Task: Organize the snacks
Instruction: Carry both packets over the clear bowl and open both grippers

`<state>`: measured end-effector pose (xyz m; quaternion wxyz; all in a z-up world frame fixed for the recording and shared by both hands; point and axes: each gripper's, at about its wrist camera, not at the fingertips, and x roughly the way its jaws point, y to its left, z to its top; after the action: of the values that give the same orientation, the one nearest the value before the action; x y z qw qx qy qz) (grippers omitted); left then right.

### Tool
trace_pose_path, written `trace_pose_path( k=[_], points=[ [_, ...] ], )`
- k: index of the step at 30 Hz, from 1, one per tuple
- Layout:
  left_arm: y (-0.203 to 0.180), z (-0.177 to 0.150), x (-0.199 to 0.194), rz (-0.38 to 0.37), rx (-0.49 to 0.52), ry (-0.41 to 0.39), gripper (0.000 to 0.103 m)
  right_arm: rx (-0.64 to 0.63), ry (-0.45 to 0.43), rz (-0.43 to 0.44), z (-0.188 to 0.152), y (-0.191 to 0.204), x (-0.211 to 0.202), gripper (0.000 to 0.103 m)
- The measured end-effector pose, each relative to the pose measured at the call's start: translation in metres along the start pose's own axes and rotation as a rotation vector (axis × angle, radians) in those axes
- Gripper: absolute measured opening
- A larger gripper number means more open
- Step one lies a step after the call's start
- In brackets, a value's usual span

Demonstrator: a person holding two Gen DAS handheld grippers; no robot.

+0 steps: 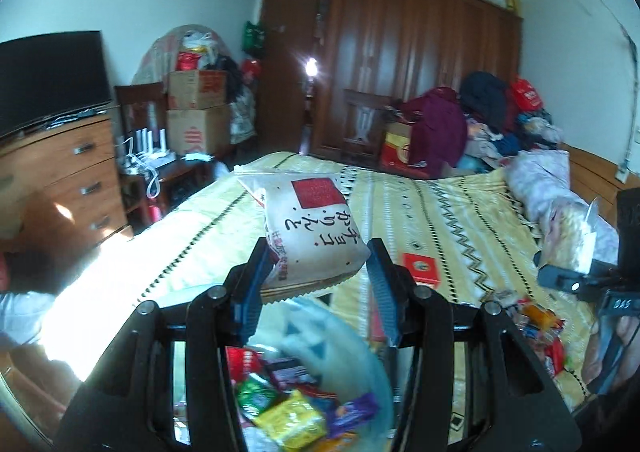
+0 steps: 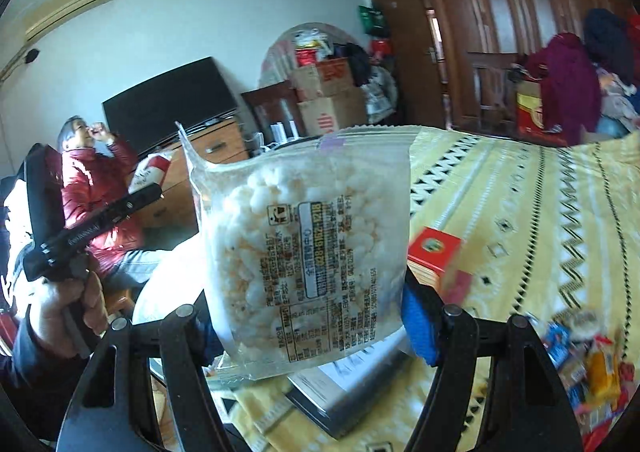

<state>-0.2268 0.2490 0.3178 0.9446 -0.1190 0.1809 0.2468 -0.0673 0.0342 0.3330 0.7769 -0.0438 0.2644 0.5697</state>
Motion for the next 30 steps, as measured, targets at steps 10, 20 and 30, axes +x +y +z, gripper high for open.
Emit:
trace_pose_path(
  k=[10, 20, 30],
  points=[
    [0.034, -0.053, 0.078, 0.101, -0.010, 0.270, 0.049, -0.050, 0.211, 0.140, -0.007, 0.063, 0.122, 0.075],
    [0.054, -0.080, 0.089, 0.115, -0.024, 0.375, 0.049, -0.033, 0.372, 0.162, -0.039, 0.073, 0.207, 0.075],
    [0.065, -0.080, 0.089, 0.116, -0.036, 0.383, 0.051, -0.011, 0.413, 0.148, -0.046, 0.074, 0.224, 0.078]
  ],
)
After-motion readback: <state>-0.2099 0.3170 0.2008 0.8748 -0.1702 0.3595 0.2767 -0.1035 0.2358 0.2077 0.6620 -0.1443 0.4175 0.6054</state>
